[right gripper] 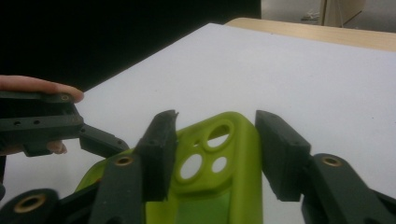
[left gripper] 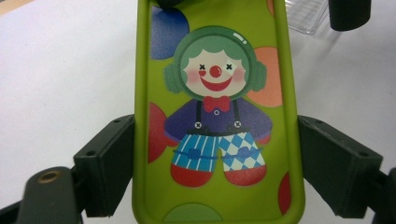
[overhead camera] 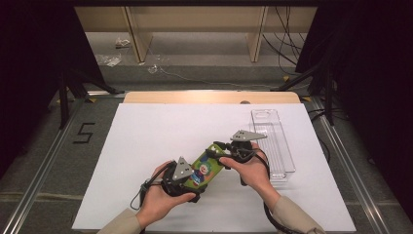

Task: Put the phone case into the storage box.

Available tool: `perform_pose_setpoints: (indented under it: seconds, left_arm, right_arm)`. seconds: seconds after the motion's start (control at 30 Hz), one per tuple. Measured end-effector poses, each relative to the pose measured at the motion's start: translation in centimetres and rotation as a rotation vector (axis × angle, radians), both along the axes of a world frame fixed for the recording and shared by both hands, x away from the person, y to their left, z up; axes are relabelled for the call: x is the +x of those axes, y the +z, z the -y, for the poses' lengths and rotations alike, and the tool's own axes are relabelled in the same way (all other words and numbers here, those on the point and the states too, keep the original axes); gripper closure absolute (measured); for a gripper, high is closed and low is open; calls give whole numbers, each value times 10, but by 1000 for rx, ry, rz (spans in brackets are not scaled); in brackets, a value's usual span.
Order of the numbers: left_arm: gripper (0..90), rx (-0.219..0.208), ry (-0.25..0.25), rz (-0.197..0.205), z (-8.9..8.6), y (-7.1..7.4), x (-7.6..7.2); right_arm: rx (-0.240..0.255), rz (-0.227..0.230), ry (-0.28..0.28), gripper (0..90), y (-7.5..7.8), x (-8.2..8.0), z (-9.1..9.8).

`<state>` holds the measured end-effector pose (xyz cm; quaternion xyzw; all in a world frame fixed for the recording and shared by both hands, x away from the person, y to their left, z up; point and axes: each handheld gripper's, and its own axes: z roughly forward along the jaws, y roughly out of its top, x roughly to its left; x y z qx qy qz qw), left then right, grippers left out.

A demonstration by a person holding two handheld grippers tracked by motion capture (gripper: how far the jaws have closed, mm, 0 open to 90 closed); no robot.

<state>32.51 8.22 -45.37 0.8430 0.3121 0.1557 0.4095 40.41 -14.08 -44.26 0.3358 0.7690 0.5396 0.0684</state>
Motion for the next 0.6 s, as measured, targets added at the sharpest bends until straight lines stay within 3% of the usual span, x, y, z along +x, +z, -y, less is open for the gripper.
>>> perform_pose_setpoints:
  seconds: [0.23,0.6]
  left_arm:
    - [164,-6,2,-4,0,-1,1]
    - [164,-4,6,-13,0,-3,2]
  right_arm:
    - [31,-48,-24,541,0,2,0]
    - [78,-79,-41,580,0,4,1]
